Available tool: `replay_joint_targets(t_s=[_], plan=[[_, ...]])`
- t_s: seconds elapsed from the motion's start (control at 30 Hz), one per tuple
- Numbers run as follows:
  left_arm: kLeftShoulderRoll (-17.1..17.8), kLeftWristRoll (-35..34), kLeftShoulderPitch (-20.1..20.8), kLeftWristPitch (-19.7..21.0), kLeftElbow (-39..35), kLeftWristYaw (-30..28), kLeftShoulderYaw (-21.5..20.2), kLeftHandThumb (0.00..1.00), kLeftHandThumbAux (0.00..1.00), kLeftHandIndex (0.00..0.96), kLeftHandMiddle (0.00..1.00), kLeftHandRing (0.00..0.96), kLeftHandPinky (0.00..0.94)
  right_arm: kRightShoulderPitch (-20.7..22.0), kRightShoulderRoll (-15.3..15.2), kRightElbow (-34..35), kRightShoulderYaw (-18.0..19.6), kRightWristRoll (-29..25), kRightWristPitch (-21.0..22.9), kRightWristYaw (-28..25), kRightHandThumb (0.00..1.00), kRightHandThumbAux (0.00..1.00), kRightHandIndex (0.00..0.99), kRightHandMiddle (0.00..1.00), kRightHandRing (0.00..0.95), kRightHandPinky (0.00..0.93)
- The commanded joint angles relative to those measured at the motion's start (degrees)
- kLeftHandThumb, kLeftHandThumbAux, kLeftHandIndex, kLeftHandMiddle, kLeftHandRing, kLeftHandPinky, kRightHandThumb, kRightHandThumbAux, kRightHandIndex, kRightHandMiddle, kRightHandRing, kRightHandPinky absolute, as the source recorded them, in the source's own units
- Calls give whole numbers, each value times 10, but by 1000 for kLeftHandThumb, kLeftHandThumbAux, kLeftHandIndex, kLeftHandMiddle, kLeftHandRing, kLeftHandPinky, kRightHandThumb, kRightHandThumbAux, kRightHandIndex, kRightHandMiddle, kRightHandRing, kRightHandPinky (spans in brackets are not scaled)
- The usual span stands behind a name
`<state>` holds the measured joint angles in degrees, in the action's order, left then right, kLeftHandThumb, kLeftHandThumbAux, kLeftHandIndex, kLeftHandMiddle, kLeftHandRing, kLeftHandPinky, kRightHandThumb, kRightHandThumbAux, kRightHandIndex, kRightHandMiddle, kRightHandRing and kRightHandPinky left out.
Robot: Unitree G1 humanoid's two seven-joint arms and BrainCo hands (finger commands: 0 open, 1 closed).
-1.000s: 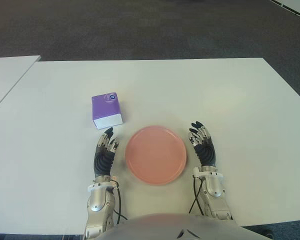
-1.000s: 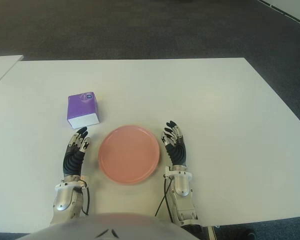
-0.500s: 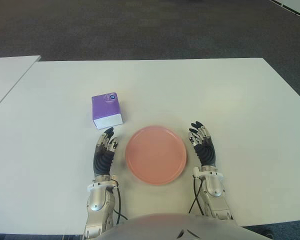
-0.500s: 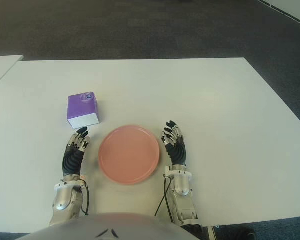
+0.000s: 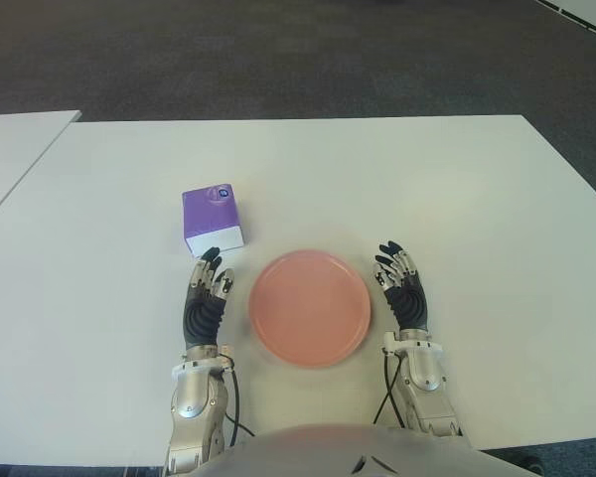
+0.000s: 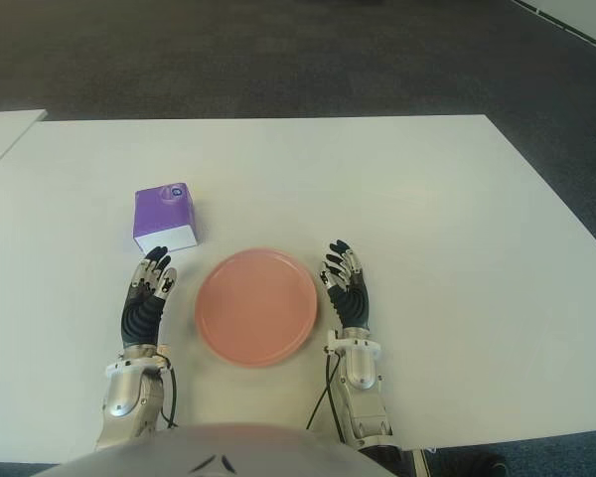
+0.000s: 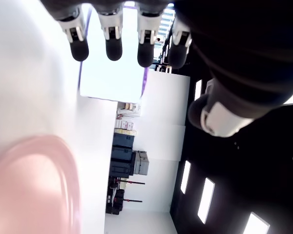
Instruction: Put the tissue paper into the plate.
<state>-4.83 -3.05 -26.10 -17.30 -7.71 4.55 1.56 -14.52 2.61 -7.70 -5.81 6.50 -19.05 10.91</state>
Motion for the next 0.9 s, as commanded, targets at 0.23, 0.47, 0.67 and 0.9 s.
replay_joint_targets(t_s=[0.23,0.47,0.67,0.9], plan=[[38,308,5,30,-99,112,6,286,551,79,80,66,74,-8,12,-26,2,-2,29,1,389,595,135,215,231,261],[63,459,25,82,-118,155,-2,246,494,69,83,76,100,-5,13,-31,5,-10,32,-4,397,578,134,216,230,255],[88,592,62,131,-111,205,9,232,458,69,85,74,84,2,13,-44,7,-10,27,-3,395,580,134,215,226,245],[115,685,145,207,-59,215,22,232,427,87,96,81,103,15,14,-62,12,-11,20,-2,392,581,135,214,223,247]])
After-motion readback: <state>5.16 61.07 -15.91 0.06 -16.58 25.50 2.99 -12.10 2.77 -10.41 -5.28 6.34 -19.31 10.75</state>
